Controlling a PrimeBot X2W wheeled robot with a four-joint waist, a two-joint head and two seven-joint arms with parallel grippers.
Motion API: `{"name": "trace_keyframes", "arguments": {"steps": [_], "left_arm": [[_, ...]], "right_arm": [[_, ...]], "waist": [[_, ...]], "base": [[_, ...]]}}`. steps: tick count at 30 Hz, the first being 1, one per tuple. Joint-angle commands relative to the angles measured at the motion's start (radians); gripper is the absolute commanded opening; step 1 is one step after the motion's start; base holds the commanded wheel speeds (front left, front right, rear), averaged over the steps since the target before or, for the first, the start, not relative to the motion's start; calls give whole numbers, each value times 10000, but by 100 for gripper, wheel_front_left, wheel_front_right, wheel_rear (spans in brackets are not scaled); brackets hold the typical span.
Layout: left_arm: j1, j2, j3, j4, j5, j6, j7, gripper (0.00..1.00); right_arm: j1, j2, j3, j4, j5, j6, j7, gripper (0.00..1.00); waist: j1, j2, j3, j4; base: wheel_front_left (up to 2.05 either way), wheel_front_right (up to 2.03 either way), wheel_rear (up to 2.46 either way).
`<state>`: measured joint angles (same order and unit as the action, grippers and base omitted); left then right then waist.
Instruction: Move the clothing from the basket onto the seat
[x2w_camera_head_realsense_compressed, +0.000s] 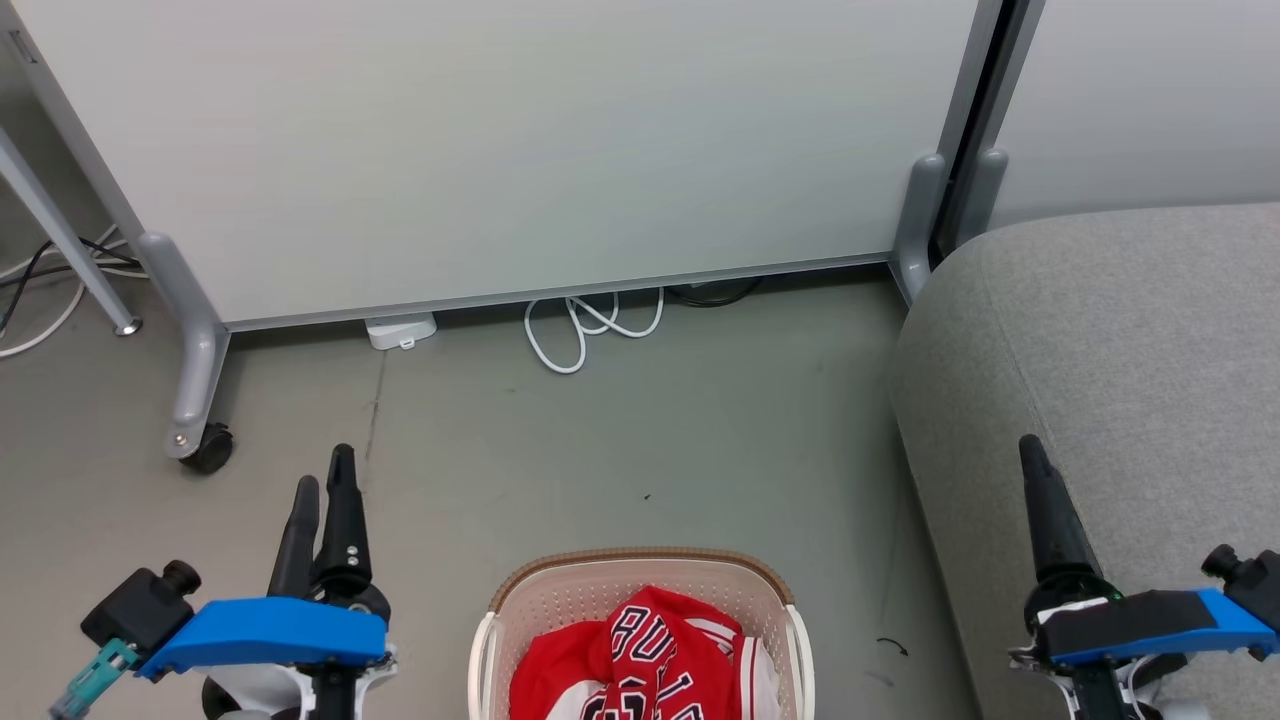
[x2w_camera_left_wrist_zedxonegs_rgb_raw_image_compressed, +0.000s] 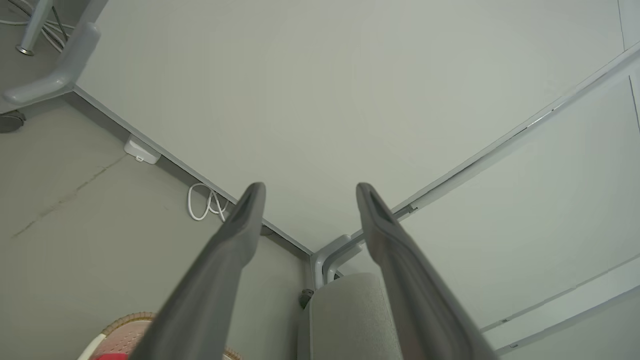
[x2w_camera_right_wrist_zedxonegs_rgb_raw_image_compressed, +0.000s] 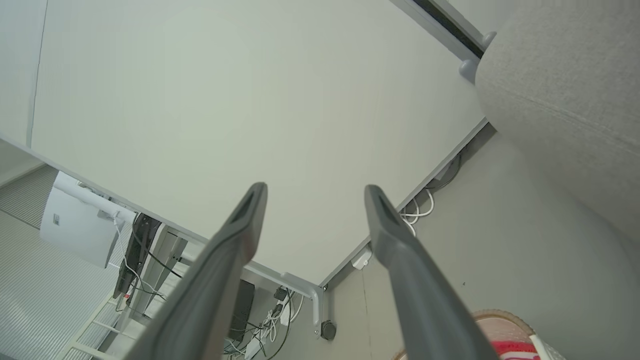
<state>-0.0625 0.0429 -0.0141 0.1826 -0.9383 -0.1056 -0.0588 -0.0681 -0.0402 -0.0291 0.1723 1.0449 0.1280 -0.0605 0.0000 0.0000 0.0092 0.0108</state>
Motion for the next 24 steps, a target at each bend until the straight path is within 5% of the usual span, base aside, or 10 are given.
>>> {"name": "trace_keyframes", "arguments": {"steps": [1, 24], "left_arm": [[-290, 70, -93, -112, 467, 43, -116, 100], [-400, 82, -793, 217, 4003, 259, -872, 100]], "right_arm": [[-230, -68, 66, -188, -434, 23, -104, 100], [-235, -94, 530, -12, -3711, 27, -863, 100]], "waist": [[0, 0, 2, 6], [0, 0, -4, 66]], "base": [[0, 0, 0], [0, 0, 0]]}}
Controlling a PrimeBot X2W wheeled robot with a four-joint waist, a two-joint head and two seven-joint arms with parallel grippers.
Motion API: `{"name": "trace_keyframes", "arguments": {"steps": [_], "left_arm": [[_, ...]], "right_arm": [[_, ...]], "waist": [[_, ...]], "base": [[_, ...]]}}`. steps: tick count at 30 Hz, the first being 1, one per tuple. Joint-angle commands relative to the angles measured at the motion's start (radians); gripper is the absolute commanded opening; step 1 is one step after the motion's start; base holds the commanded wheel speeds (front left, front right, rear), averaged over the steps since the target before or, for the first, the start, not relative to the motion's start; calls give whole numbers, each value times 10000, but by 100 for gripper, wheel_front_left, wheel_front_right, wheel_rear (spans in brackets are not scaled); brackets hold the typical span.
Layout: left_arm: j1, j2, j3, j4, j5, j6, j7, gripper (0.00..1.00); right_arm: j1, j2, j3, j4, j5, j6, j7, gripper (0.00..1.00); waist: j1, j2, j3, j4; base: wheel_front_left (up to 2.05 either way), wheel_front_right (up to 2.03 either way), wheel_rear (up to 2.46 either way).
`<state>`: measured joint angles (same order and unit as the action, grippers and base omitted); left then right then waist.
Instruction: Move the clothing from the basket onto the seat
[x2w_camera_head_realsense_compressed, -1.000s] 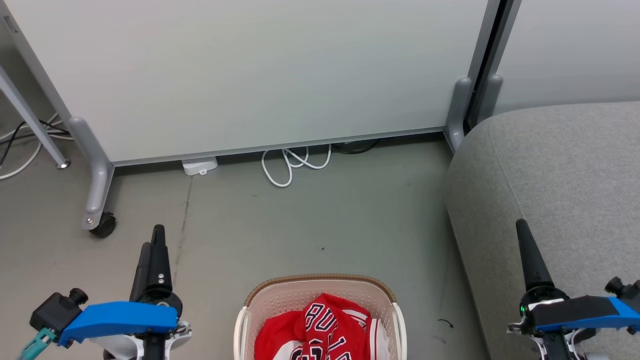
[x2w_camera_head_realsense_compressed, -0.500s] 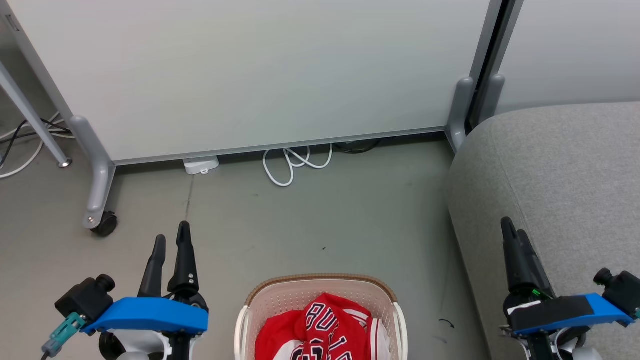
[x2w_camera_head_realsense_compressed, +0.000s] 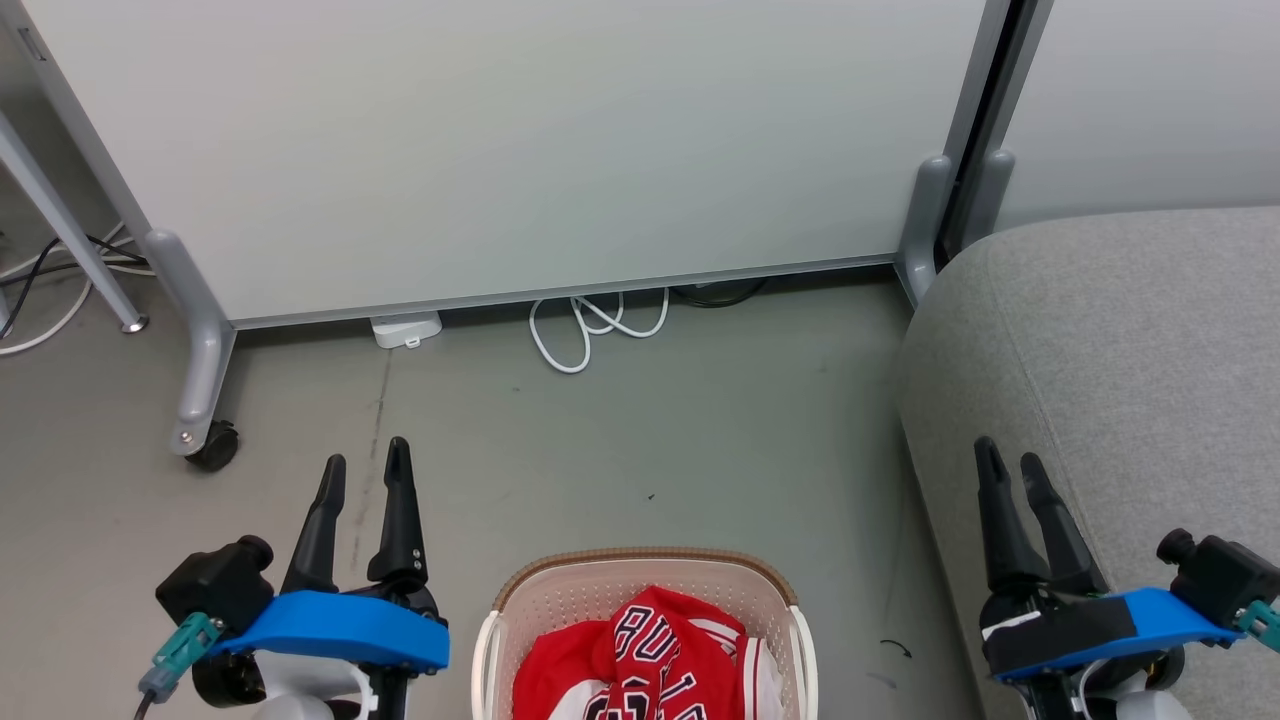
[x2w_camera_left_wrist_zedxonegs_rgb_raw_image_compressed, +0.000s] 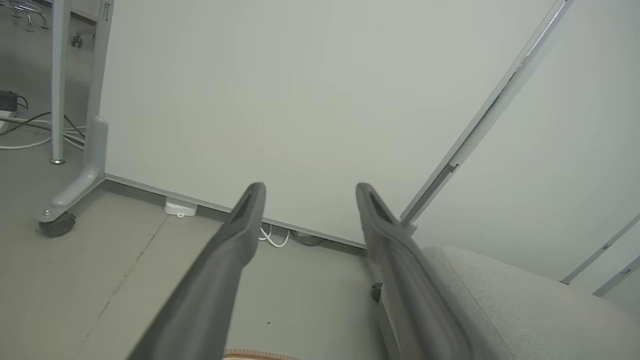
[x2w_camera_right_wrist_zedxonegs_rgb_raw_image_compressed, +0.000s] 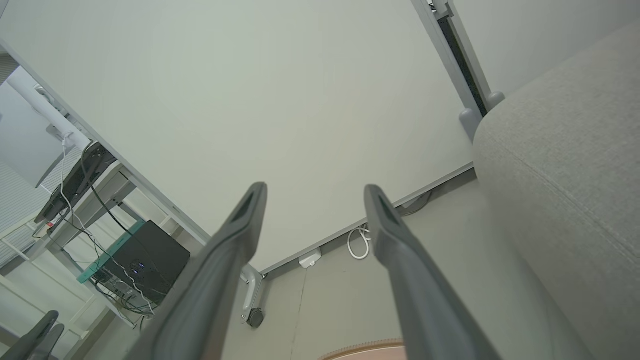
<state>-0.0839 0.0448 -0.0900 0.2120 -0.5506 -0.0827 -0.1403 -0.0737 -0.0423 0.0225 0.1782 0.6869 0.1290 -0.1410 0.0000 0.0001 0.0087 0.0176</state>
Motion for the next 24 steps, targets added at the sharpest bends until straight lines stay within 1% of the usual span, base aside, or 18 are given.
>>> {"name": "trace_keyframes", "arguments": {"steps": [1, 24], "left_arm": [[-176, 62, -51, -79, 233, 36, -83, 100], [-170, 67, -479, -190, 2401, 186, -631, 100]], "right_arm": [[-185, -74, 27, -67, -230, 18, -72, 100], [-214, -92, 238, -121, -2365, 22, -626, 100]], "waist": [[0, -1, 1, -4], [0, -1, 50, 55]], "base": [[0, 0, 0], [0, 0, 0]]}}
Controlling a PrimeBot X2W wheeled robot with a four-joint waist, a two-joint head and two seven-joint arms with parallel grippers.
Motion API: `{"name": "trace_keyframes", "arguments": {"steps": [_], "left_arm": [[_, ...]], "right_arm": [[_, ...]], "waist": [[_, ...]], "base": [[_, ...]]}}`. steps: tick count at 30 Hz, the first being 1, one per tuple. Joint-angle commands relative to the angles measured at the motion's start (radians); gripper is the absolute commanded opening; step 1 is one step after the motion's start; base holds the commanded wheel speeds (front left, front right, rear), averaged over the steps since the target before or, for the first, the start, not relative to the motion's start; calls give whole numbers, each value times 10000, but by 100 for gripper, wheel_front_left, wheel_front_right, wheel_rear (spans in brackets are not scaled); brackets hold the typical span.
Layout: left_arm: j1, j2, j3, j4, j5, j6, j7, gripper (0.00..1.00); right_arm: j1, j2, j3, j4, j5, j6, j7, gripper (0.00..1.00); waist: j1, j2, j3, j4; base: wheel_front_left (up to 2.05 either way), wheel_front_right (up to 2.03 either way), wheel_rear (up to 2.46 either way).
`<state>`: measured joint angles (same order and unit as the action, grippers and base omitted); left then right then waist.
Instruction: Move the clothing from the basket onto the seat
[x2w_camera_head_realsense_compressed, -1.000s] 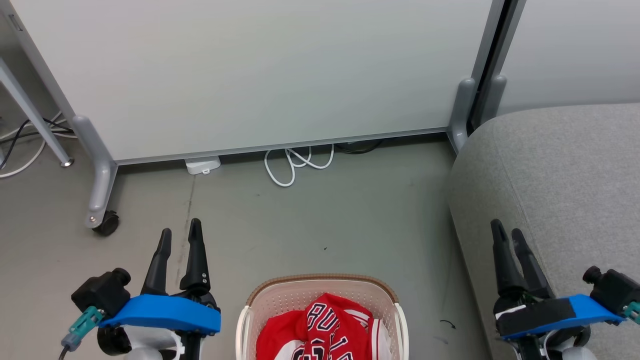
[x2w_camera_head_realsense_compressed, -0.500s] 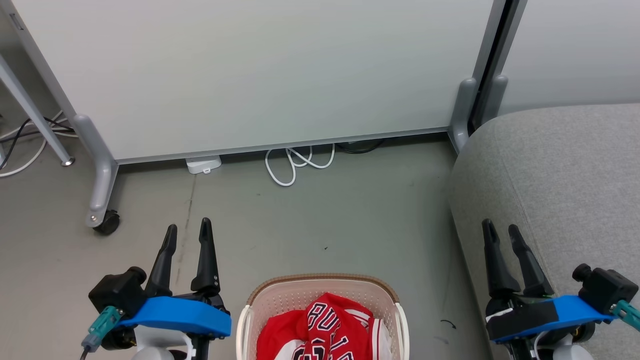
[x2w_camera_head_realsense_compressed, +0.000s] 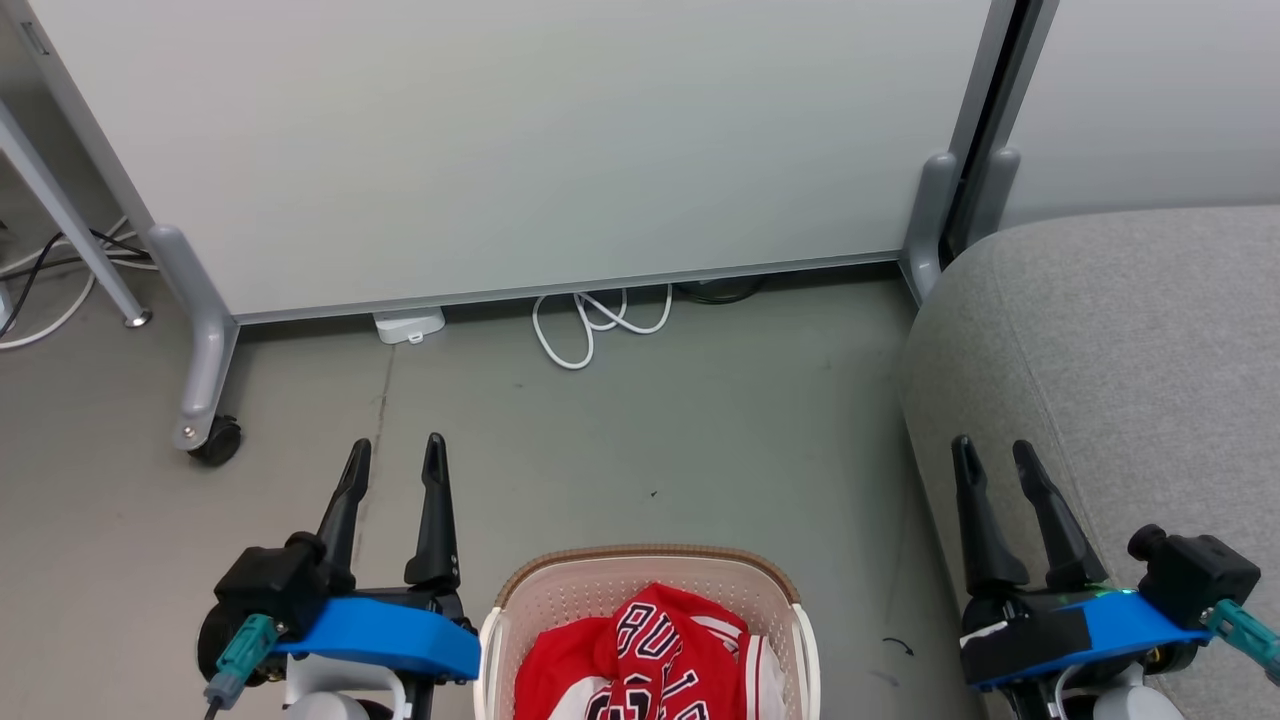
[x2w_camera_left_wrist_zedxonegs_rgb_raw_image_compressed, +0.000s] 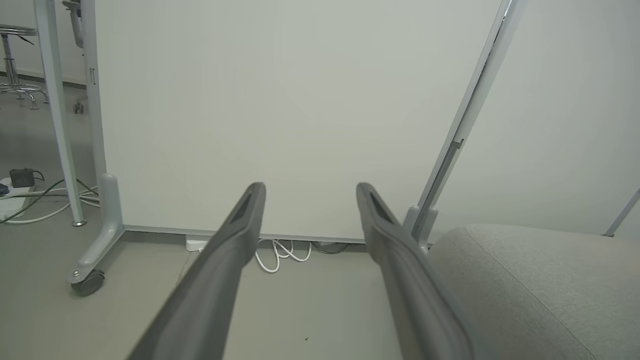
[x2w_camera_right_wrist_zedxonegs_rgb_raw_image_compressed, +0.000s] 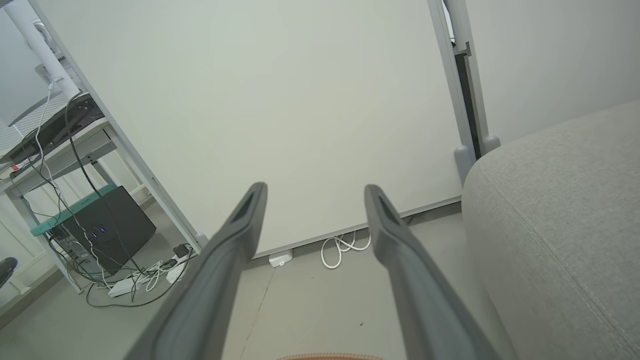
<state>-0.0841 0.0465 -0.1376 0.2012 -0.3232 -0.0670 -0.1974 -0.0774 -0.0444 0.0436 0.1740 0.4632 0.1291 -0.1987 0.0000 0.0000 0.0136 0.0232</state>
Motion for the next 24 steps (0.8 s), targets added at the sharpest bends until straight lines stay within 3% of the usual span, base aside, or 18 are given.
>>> {"name": "trace_keyframes", "arguments": {"steps": [1, 24], "left_arm": [[-173, 49, -16, -82, 218, 29, -85, 100], [-223, 52, -308, -109, 1890, 50, -537, 100]], "right_arm": [[-180, -71, 34, -80, -213, 21, -66, 100], [-193, -82, 86, -97, -1860, 25, -529, 100]], "waist": [[0, 0, 3, 2], [0, 0, 114, 80]], "base": [[0, 0, 0], [0, 0, 0]]}}
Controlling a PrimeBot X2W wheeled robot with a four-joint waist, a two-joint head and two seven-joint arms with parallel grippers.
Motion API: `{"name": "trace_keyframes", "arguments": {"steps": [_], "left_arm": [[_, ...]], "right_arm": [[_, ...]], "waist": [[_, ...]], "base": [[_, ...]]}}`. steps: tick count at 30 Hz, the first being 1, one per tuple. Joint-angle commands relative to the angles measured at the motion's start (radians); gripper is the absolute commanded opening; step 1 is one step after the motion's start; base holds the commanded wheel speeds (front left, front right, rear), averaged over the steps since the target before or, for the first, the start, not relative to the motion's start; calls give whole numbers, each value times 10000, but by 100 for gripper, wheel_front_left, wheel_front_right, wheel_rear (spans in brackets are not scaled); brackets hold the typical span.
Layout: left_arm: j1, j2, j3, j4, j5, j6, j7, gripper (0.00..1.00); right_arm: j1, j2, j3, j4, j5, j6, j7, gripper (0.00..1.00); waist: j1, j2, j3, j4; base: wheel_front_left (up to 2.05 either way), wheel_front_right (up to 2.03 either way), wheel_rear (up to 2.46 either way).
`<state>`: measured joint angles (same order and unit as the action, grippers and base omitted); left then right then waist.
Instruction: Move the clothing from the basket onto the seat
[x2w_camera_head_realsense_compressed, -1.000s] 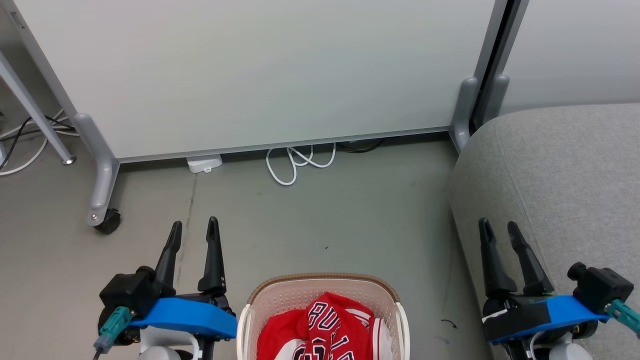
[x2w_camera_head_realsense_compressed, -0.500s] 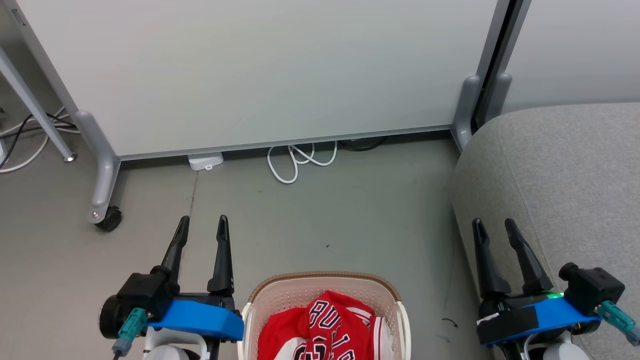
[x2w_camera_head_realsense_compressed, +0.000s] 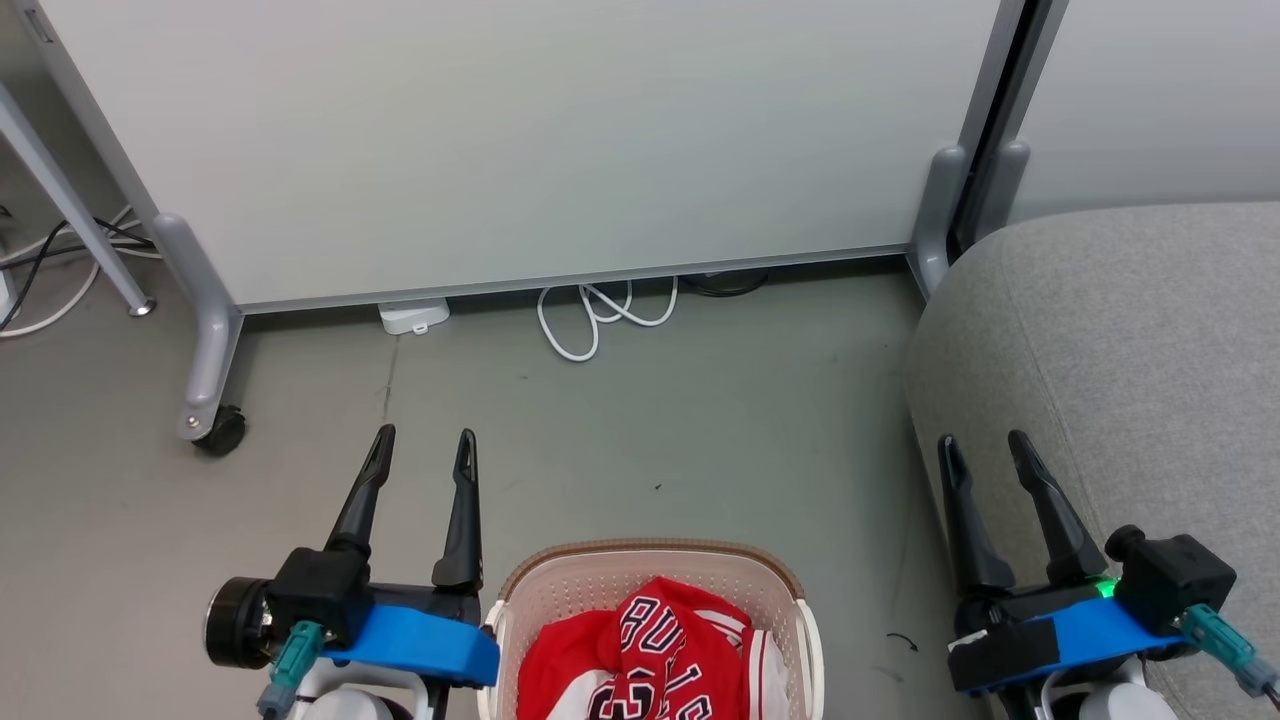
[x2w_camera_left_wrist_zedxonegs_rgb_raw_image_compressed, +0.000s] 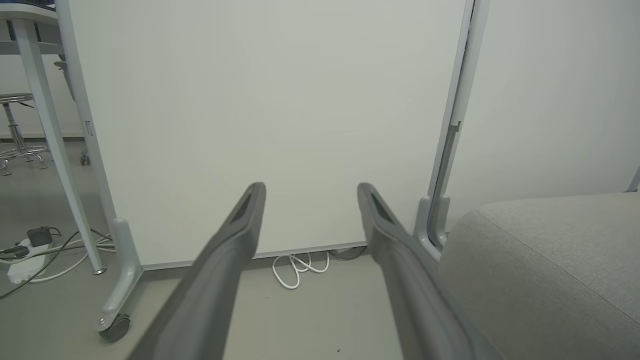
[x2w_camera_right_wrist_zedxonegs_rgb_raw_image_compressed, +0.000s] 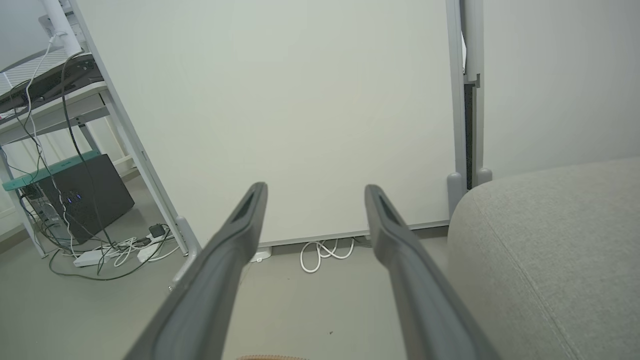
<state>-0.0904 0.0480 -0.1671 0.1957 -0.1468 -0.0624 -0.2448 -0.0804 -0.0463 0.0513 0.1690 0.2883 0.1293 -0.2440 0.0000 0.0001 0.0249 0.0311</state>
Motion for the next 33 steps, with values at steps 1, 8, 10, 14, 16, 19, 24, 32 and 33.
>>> {"name": "trace_keyframes", "arguments": {"steps": [1, 8, 10, 14, 16, 19, 24, 32, 33], "left_arm": [[-169, 37, -21, -55, 195, 3, -75, 100], [-189, 37, -104, -8, 598, -6, -202, 100], [-205, 38, -118, 2, 630, -3, -219, 100], [-189, 36, -116, 44, 552, -22, -219, 100], [-176, 36, -107, 52, 520, -26, -219, 100], [-142, 36, -93, 48, 493, -26, -219, 100], [-94, 36, -86, 35, 437, -34, -219, 100], [-120, 35, -156, 109, 379, -47, -219, 100], [-159, 35, -192, 142, 382, -71, -218, 100]], "right_arm": [[-170, -63, 8, -50, -187, 23, -96, 100], [-133, -67, 17, -56, -615, 25, -214, 100], [-128, -68, 30, -54, -678, 25, -228, 100], [-128, -67, 18, -24, -623, 25, -224, 100], [-109, -67, 12, -12, -607, 24, -222, 100], [-103, -67, 22, 20, -594, 24, -222, 100], [-104, -67, 37, 37, -619, 25, -222, 100], [-155, -67, 45, 33, -667, 24, -222, 100], [-172, -67, 44, 27, -666, 25, -222, 100]], "waist": [[0, -1, 11, 4], [0, -1, 36, 38], [0, -1, 44, 55], [0, -1, 29, 74], [0, -1, 16, 82], [0, -1, -4, 87], [0, -1, -17, 80], [0, -1, 45, 52], [0, -1, 63, 47]], "base": [[0, 0, 0], [0, 0, 0], [0, 0, 0], [0, 0, 0], [0, 0, 0], [0, 0, 0], [0, 0, 0], [0, 0, 0], [0, 0, 0]]}}
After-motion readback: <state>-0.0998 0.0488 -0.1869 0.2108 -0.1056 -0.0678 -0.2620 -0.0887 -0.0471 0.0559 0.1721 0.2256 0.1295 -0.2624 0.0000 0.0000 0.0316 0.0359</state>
